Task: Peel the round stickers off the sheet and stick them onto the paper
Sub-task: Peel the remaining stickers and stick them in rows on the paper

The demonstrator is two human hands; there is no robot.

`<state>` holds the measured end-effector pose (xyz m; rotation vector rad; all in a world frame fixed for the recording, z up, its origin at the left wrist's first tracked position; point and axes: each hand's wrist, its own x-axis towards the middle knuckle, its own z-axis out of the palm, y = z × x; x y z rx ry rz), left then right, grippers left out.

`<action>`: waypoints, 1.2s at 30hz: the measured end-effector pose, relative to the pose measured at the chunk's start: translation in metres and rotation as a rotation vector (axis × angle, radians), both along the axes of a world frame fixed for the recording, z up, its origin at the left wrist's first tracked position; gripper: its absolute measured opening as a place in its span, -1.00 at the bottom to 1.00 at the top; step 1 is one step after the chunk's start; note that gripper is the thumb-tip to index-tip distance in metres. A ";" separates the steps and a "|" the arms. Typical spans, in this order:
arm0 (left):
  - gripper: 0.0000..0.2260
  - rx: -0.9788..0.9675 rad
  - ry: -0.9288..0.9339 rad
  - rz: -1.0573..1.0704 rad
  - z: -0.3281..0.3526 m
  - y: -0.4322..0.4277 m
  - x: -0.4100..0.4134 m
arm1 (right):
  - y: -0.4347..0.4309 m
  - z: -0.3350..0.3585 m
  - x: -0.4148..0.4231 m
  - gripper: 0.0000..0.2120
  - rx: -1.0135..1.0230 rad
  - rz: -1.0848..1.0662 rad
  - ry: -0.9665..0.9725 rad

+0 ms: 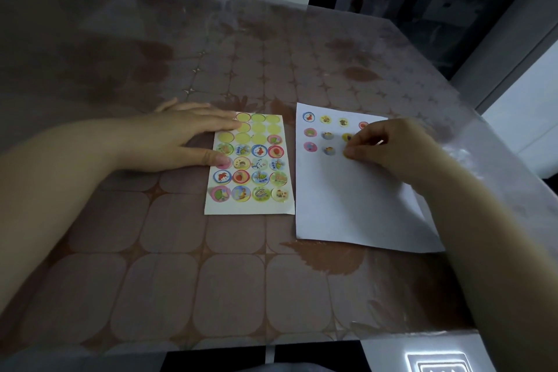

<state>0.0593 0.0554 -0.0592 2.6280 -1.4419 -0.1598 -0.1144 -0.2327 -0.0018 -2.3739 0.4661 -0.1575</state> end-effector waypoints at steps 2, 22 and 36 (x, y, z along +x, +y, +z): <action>-0.36 0.008 0.002 -0.002 0.000 0.000 -0.001 | -0.002 -0.001 0.002 -0.71 0.019 -0.023 0.034; -0.18 0.062 0.189 0.085 0.049 -0.001 -0.050 | 0.012 0.034 -0.005 -0.88 -0.090 0.114 0.042; -0.32 -0.036 0.153 0.055 0.053 -0.001 -0.056 | 0.062 0.000 0.040 -0.90 -0.075 0.212 -0.079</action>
